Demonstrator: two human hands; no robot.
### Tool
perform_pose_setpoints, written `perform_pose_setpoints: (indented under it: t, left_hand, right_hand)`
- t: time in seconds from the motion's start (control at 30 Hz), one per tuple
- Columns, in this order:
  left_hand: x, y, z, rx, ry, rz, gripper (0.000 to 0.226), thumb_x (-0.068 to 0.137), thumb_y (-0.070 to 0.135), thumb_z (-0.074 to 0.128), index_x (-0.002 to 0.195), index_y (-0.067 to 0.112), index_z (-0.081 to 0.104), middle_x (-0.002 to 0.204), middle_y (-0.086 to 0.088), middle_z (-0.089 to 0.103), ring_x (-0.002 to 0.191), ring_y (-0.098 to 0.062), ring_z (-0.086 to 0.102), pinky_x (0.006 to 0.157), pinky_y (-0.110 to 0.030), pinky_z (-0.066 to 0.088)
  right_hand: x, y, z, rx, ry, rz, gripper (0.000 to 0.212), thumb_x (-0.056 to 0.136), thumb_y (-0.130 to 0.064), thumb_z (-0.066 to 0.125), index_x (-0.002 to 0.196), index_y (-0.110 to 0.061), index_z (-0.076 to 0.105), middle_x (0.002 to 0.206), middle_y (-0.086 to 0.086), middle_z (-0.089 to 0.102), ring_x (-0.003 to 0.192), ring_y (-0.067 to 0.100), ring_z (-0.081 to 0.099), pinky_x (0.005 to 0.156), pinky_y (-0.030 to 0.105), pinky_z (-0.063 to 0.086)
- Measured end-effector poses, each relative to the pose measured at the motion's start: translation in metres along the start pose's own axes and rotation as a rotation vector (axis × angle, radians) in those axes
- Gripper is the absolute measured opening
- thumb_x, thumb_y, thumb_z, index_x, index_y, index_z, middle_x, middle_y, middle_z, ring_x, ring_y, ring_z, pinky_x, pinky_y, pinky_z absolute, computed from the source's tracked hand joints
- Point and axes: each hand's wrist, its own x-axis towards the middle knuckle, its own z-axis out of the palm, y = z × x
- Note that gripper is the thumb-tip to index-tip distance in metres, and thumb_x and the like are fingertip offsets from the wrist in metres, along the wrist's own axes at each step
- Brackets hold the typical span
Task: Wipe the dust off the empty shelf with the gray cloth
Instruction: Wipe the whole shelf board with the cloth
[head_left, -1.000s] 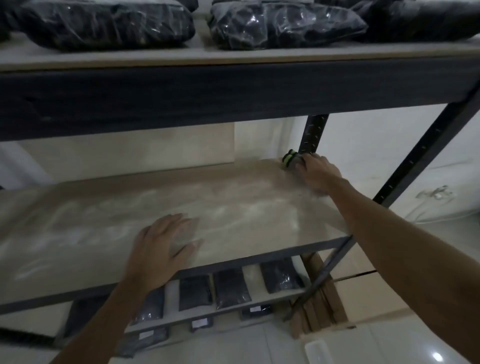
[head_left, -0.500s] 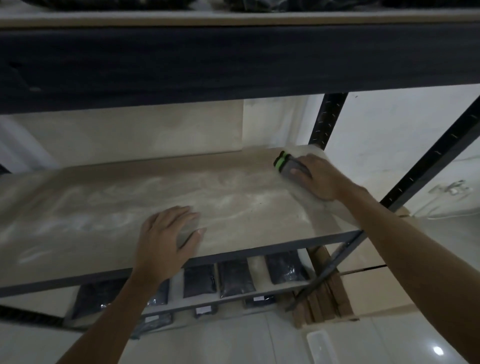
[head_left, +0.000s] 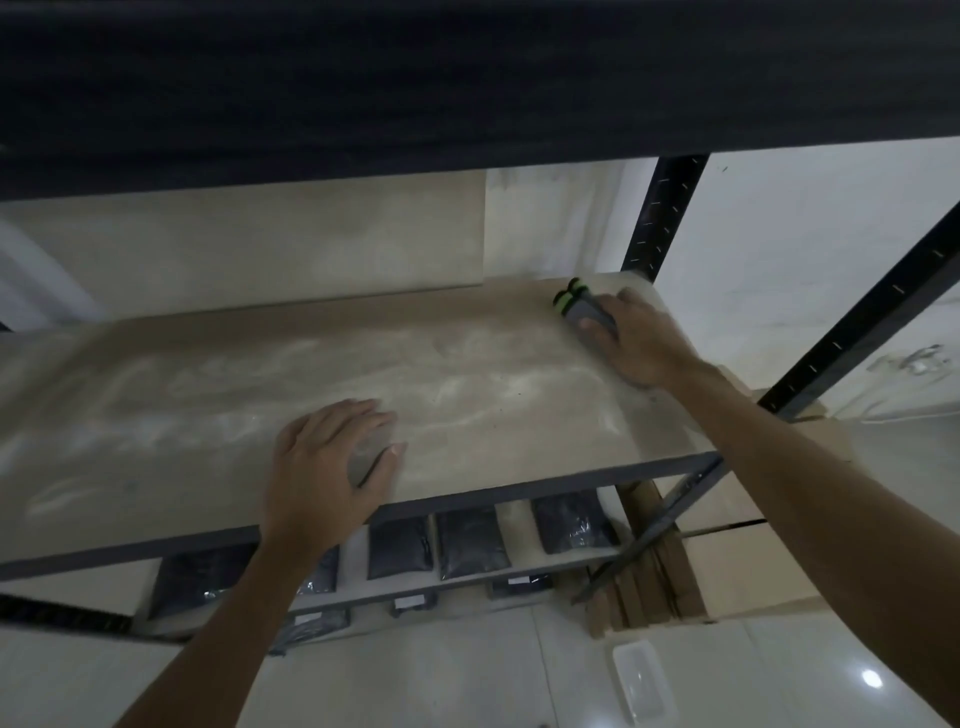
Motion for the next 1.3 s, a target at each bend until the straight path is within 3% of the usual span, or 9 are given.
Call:
perform_pose_setpoints:
  t: [0.13, 0.3, 0.47, 0.57, 0.77, 0.9, 1.03, 1.13, 1.3]
  left_hand:
    - [0.001, 0.0, 0.0, -0.005, -0.016, -0.004, 0.039, 0.093, 0.05, 0.056, 0.122, 0.028, 0.071, 0.131, 0.01, 0.067, 0.125, -0.011, 0.059, 0.107, -0.04, 0.041]
    - [0.002, 0.0, 0.001, 0.004, -0.014, -0.01, 0.039, 0.093, 0.051, 0.055, 0.123, 0.03, 0.07, 0.133, 0.012, 0.065, 0.126, -0.009, 0.058, 0.108, -0.037, 0.04]
    - [0.0, -0.001, 0.001, 0.0, -0.008, -0.011, 0.041, 0.094, 0.052, 0.052, 0.124, 0.03, 0.07, 0.134, 0.013, 0.064, 0.127, -0.009, 0.058, 0.109, -0.034, 0.038]
    - [0.001, -0.001, 0.002, 0.001, -0.02, -0.018, 0.041, 0.094, 0.052, 0.052, 0.124, 0.031, 0.07, 0.135, 0.014, 0.064, 0.128, -0.009, 0.057, 0.108, -0.035, 0.039]
    - [0.0, -0.002, 0.002, -0.016, -0.021, -0.013, 0.041, 0.094, 0.052, 0.052, 0.124, 0.031, 0.07, 0.135, 0.013, 0.063, 0.129, -0.009, 0.056, 0.108, -0.038, 0.041]
    - [0.001, 0.0, 0.001, -0.03, -0.007, -0.011, 0.039, 0.094, 0.05, 0.054, 0.123, 0.03, 0.071, 0.134, 0.012, 0.064, 0.128, -0.01, 0.057, 0.106, -0.04, 0.043]
    - [0.001, 0.0, 0.0, -0.026, -0.014, -0.011, 0.038, 0.093, 0.049, 0.054, 0.123, 0.03, 0.07, 0.134, 0.013, 0.064, 0.128, -0.009, 0.057, 0.107, -0.038, 0.042]
    - [0.001, -0.002, 0.0, -0.036, -0.012, -0.005, 0.038, 0.093, 0.049, 0.054, 0.123, 0.03, 0.07, 0.134, 0.014, 0.063, 0.128, -0.008, 0.056, 0.107, -0.038, 0.042]
    - [0.001, -0.003, 0.001, -0.036, 0.002, 0.008, 0.037, 0.093, 0.047, 0.058, 0.122, 0.029, 0.07, 0.133, 0.013, 0.064, 0.127, -0.008, 0.057, 0.106, -0.041, 0.044]
  right_hand:
    - [0.001, -0.009, -0.011, 0.116, -0.14, -0.165, 0.045, 0.103, -0.047, 0.043, 0.123, -0.011, 0.062, 0.106, 0.001, 0.059, 0.099, 0.025, 0.058, 0.082, 0.031, 0.037]
    - [0.059, 0.018, -0.033, 0.203, 0.084, 0.093, 0.032, 0.103, -0.038, 0.047, 0.109, -0.014, 0.067, 0.093, 0.008, 0.066, 0.085, 0.026, 0.062, 0.072, 0.034, 0.046]
    - [0.078, 0.016, -0.004, 0.053, 0.134, 0.234, 0.035, 0.102, -0.04, 0.039, 0.112, -0.021, 0.067, 0.105, 0.01, 0.063, 0.099, 0.035, 0.061, 0.08, 0.044, 0.051]
    - [0.064, -0.005, -0.005, 0.021, 0.104, 0.113, 0.036, 0.103, -0.044, 0.036, 0.111, -0.023, 0.065, 0.103, 0.003, 0.063, 0.094, 0.029, 0.062, 0.08, 0.041, 0.05]
    - [0.053, -0.031, -0.018, 0.192, -0.222, -0.205, 0.036, 0.105, -0.038, 0.046, 0.131, -0.02, 0.062, 0.116, -0.009, 0.059, 0.106, 0.012, 0.054, 0.08, 0.016, 0.037]
    - [0.09, -0.009, -0.027, 0.143, -0.07, -0.031, 0.035, 0.105, -0.037, 0.045, 0.131, -0.021, 0.062, 0.126, 0.007, 0.066, 0.114, 0.027, 0.061, 0.092, 0.032, 0.042]
    - [0.081, -0.02, -0.009, -0.205, -0.128, 0.028, 0.05, 0.104, -0.05, 0.031, 0.139, -0.018, 0.045, 0.129, 0.01, 0.051, 0.114, 0.031, 0.053, 0.101, 0.052, 0.042]
    - [0.074, -0.012, -0.003, -0.324, -0.031, -0.053, 0.044, 0.104, -0.048, 0.036, 0.136, -0.018, 0.043, 0.127, 0.007, 0.046, 0.11, 0.031, 0.052, 0.092, 0.053, 0.049]
    - [0.083, -0.004, -0.005, -0.2, 0.02, 0.057, 0.04, 0.105, -0.044, 0.036, 0.124, -0.014, 0.054, 0.106, 0.001, 0.046, 0.088, 0.023, 0.056, 0.082, 0.051, 0.054]
